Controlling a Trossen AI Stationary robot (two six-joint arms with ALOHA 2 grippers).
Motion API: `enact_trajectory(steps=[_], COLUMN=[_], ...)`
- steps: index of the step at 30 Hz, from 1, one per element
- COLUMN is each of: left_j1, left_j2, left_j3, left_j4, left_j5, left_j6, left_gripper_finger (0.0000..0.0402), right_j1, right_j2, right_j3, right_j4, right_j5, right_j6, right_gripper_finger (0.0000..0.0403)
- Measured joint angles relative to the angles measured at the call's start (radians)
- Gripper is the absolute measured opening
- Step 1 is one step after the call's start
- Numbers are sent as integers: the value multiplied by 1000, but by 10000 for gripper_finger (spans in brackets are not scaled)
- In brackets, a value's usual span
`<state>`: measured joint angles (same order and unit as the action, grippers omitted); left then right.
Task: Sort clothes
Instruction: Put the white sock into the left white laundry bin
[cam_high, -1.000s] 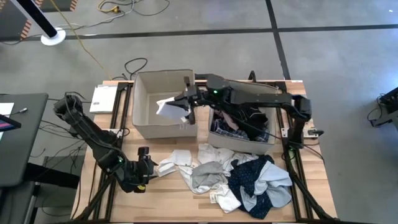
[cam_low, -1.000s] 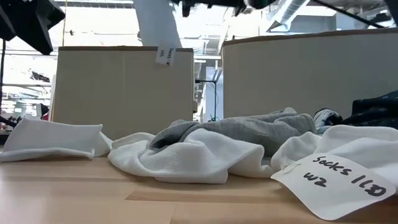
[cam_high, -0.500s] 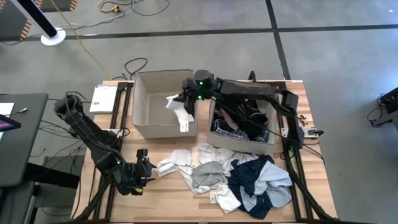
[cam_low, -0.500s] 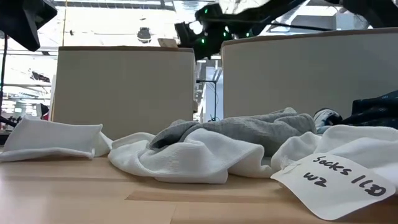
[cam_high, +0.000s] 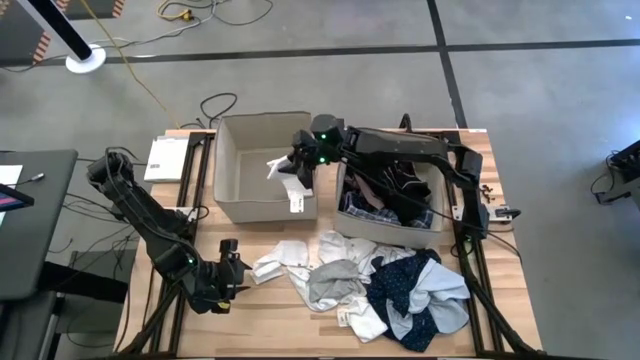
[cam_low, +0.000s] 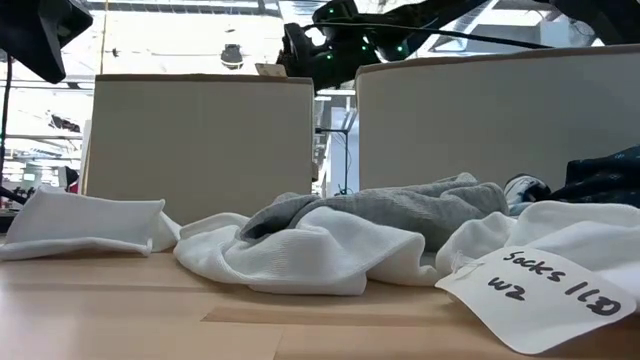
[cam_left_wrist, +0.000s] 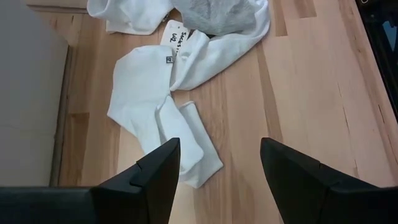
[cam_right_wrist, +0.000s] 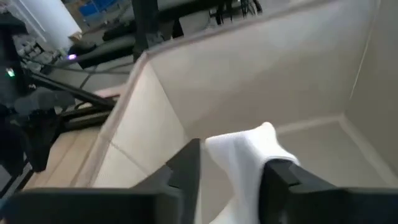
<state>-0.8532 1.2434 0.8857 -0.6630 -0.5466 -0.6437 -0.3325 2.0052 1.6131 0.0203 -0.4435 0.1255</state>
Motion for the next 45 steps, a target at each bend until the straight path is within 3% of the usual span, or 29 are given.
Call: enact_trajectory(steps=[6, 10, 16, 22, 33, 37, 45], left_j1=[0, 2, 5, 5, 13, 13, 12], left_j2=[0, 0, 0, 0, 0, 0, 0], left_j3=[0, 0, 0, 0, 0, 0, 0], left_j4=[0, 1, 2, 2, 4, 4, 10], left_j5=[0, 0, -1, 0, -1, 0, 5], left_j6=[0, 5, 1, 2, 14, 14, 15], left_gripper_finger=[218, 218, 218, 218, 218, 218, 218], right_j1=[1, -4, 15, 67, 72, 73, 91], right_j2=[-13, -29, -94, -161, -170, -182, -239], right_j3=[0, 0, 0, 0, 0, 0, 0], right_j4=[-156, -196, -188, -309, -557, -564, -466], right_j5=[-1, 5, 59, 292, 322, 387, 392], right_j6=[0, 3, -64, -200, -240, -236, -231], right_gripper_finger=[233, 256, 258, 258, 241, 236, 234])
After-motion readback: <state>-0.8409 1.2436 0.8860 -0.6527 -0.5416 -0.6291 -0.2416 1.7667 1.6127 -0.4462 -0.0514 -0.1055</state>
